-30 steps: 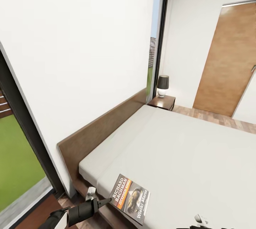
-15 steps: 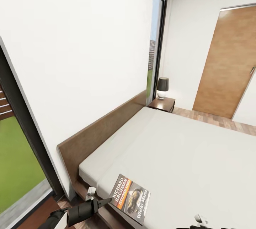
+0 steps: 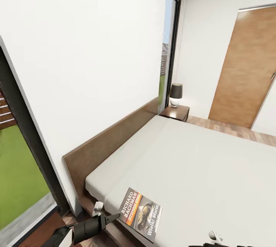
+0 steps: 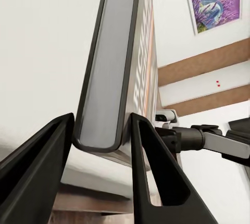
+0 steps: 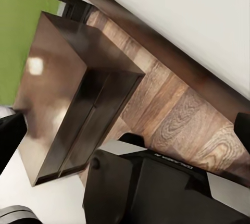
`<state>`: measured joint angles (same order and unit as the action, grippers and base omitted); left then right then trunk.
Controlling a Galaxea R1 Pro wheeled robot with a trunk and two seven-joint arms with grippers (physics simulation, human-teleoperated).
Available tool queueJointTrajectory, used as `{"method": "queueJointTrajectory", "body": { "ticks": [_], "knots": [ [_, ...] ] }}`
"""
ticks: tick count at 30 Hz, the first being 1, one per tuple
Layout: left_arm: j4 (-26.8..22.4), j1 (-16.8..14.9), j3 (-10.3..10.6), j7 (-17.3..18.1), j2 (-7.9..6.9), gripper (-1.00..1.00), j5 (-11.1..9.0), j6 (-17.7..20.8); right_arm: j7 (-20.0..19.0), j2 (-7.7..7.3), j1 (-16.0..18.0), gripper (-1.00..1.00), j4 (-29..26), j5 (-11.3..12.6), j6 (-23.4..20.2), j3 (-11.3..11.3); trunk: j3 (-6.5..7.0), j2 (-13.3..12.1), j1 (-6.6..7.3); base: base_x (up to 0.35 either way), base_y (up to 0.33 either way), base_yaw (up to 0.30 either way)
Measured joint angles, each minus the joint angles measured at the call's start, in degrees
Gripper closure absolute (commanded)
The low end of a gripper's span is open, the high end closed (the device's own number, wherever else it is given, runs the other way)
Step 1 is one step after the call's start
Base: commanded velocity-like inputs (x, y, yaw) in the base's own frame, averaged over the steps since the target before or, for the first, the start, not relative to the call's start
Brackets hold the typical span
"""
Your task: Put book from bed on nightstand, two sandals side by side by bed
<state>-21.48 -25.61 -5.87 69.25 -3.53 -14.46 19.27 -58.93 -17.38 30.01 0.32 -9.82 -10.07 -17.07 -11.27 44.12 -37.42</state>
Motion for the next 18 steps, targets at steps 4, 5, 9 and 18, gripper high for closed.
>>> {"method": "queueJointTrajectory", "body": {
  "ticks": [4, 5, 9, 18],
  "knots": [
    [0.0, 0.0, 0.0, 0.0, 0.00, 1.00, 0.0, 0.1, -0.1, 0.00, 0.0, -1.00, 0.0, 0.0, 0.0, 0.0, -0.05, 0.0, 0.00, 0.000, 0.000, 0.249],
    [0.0, 0.0, 0.0, 0.0, -0.02, 1.00, 0.0, 0.1, -0.1, 0.00, 0.0, -1.00, 0.0, 0.0, 0.0, 0.0, -0.07, 0.0, 0.00, 0.000, 0.000, 0.268],
    [0.0, 0.0, 0.0, 0.0, -0.03, 1.00, 0.0, 0.1, 0.2, 0.00, 0.0, -1.00, 0.0, 0.0, 0.0, -0.1, -0.16, 0.0, 0.00, 0.000, 0.000, 0.276],
    [1.5, 0.0, 0.1, -3.3, 0.12, 1.00, 0.0, 0.0, 0.2, -0.08, 0.0, -1.00, 0.0, 0.0, -0.1, -0.1, -0.38, 0.0, 0.00, 0.000, 0.000, 0.279]
  ]
}}
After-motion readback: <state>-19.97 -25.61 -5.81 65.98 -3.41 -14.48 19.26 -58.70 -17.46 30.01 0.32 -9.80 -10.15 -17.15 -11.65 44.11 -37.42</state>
